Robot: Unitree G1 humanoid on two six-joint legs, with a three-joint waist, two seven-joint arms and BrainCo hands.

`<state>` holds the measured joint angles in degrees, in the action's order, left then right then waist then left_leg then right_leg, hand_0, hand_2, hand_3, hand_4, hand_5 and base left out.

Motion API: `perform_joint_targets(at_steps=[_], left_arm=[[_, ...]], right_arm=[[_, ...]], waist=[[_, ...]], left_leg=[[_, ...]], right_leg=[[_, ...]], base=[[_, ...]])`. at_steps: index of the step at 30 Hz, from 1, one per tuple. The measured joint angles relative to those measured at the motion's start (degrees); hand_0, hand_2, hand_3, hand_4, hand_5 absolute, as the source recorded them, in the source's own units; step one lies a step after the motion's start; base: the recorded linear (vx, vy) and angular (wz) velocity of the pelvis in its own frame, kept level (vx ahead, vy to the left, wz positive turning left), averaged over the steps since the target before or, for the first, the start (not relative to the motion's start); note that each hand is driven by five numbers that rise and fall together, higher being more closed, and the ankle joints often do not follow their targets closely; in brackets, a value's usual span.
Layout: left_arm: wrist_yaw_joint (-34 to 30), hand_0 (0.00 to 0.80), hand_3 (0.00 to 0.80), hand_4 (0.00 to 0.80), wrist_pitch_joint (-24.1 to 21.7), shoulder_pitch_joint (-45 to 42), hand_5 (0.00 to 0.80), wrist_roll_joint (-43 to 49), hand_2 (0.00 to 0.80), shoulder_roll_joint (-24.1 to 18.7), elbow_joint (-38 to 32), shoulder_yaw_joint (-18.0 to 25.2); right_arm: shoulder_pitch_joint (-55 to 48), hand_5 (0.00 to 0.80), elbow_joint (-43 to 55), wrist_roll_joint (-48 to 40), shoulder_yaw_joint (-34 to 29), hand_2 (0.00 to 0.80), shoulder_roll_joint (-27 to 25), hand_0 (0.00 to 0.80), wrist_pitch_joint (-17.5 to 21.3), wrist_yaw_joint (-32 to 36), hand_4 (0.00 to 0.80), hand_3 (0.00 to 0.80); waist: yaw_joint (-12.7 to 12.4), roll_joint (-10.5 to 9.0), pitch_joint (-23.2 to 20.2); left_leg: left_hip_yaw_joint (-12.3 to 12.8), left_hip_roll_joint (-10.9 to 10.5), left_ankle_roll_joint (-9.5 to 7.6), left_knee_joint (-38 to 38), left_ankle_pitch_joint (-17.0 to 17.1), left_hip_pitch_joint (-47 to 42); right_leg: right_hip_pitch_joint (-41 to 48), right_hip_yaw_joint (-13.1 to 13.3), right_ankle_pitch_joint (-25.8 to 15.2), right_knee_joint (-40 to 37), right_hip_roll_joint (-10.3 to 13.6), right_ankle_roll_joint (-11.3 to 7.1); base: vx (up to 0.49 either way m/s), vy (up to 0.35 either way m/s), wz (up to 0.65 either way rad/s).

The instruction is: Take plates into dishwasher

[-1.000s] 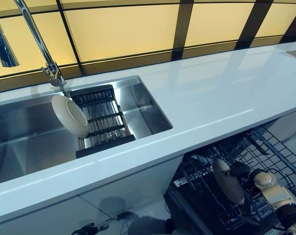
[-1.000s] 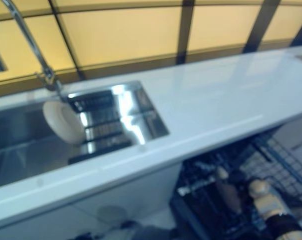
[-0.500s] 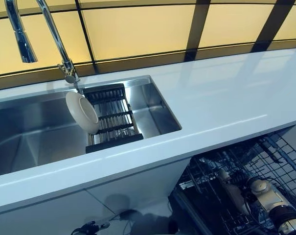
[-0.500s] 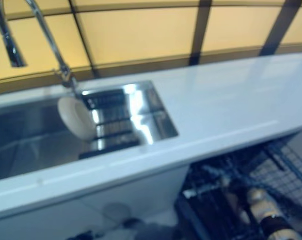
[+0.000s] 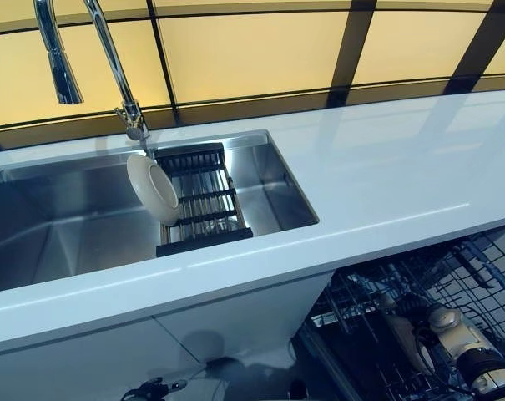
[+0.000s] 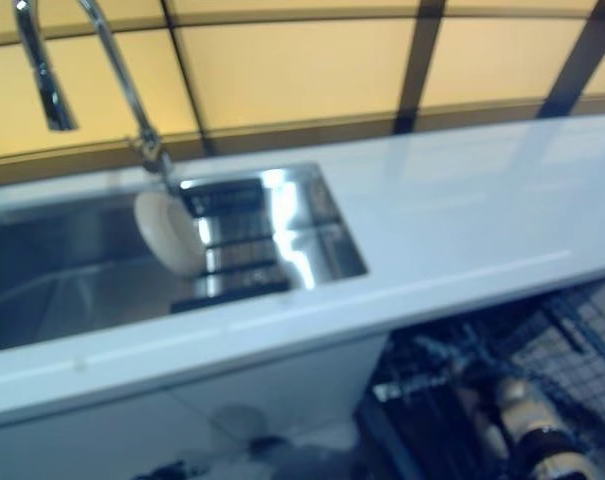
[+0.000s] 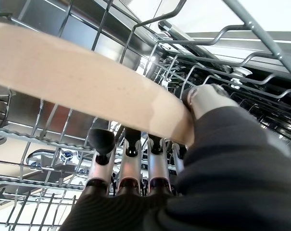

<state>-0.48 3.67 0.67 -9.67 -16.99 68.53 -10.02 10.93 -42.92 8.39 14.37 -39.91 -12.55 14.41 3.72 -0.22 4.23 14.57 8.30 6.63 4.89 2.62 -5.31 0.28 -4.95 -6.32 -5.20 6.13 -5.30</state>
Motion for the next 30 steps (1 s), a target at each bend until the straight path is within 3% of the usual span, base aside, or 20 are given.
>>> perform_joint_targets(at_steps=[1, 2, 3, 14, 19, 24, 30], left_arm=[[0.0, 0.000, 0.000, 0.000, 0.0, 0.0, 0.000, 0.0, 0.000, 0.0, 0.0, 0.0], [0.0, 0.000, 0.000, 0.000, 0.0, 0.0, 0.000, 0.0, 0.000, 0.0, 0.0, 0.0], [0.0, 0.000, 0.000, 0.000, 0.0, 0.0, 0.000, 0.0, 0.000, 0.0, 0.0, 0.0], [0.0, 0.000, 0.000, 0.000, 0.0, 0.0, 0.000, 0.1, 0.000, 0.0, 0.0, 0.0], [0.0, 0.000, 0.000, 0.000, 0.1, 0.0, 0.000, 0.1, 0.000, -0.3, 0.0, 0.1], [0.0, 0.000, 0.000, 0.000, 0.6, 0.0, 0.000, 0.1, 0.000, -1.3, -0.2, 0.5], [0.0, 0.000, 0.000, 0.000, 0.6, 0.0, 0.000, 0.1, 0.000, -1.9, -0.2, 2.0]], right_arm=[[0.0, 0.800, 0.0, 0.0, 0.0, 0.800, 0.0, 0.800, 0.0, 0.0, 0.800, 0.800], [0.0, 0.326, 0.0, 0.0, 0.0, 0.326, 0.0, 0.326, -0.1, 0.0, 0.326, 0.326], [0.0, 0.000, 0.0, 0.1, 0.0, 0.000, 0.0, 0.000, -0.1, 0.0, 0.000, 0.000], [-0.1, 0.000, 0.2, 2.2, -0.2, 0.000, -0.3, 0.000, -2.9, 0.2, 0.000, 0.000], [-0.7, 0.000, 5.8, 2.2, -2.3, 0.000, -2.3, 0.000, -5.4, 2.3, 0.000, 0.000], [-1.4, 0.000, 10.8, 2.0, -5.3, 0.000, -6.1, 0.000, -8.0, 5.1, 0.000, 0.000], [-2.1, 0.000, 13.8, -3.6, -13.0, 0.000, -14.4, 0.000, -10.4, 8.7, 0.000, 0.000]], waist=[[0.0, -0.01, 0.0], [0.0, -0.03, 0.0], [0.0, -0.06, 0.0], [0.3, -0.33, 0.0], [1.0, -0.68, 0.1], [2.5, -1.28, 0.4], [4.5, -2.79, 1.2]], left_leg=[[0.0, 0.0, 0.00, 0.0, 0.0, 0.0], [0.0, 0.0, 0.00, 0.0, 0.0, 0.0], [0.0, 0.0, 0.00, 0.0, 0.0, 0.0], [0.2, 0.0, 0.01, 0.0, 0.0, 0.0], [0.5, 0.0, 0.01, 0.1, 0.0, 0.0], [0.9, -0.1, 0.02, 0.2, 0.0, 0.0], [1.2, -0.3, 0.02, 0.2, 0.0, -0.3]], right_leg=[[0.0, 0.0, 0.0, 0.0, 0.0, 0.00], [0.0, 0.0, 0.0, 0.0, 0.0, 0.00], [0.0, 0.0, 0.0, 0.0, 0.0, 0.00], [-0.1, 0.2, 0.0, 0.0, 0.0, -0.01], [-0.3, 0.7, 0.0, 0.0, 0.0, -0.07], [-0.5, 1.2, -0.1, 0.0, -0.1, -0.13], [-0.4, 1.5, -0.2, 0.0, -0.2, -0.20]], base=[[0.000, 0.000, 0.00], [0.000, 0.000, 0.00], [0.000, 0.000, 0.00], [0.001, 0.001, 0.00], [0.002, 0.003, -0.03], [0.005, 0.007, -0.03], [0.002, 0.000, -0.01]])
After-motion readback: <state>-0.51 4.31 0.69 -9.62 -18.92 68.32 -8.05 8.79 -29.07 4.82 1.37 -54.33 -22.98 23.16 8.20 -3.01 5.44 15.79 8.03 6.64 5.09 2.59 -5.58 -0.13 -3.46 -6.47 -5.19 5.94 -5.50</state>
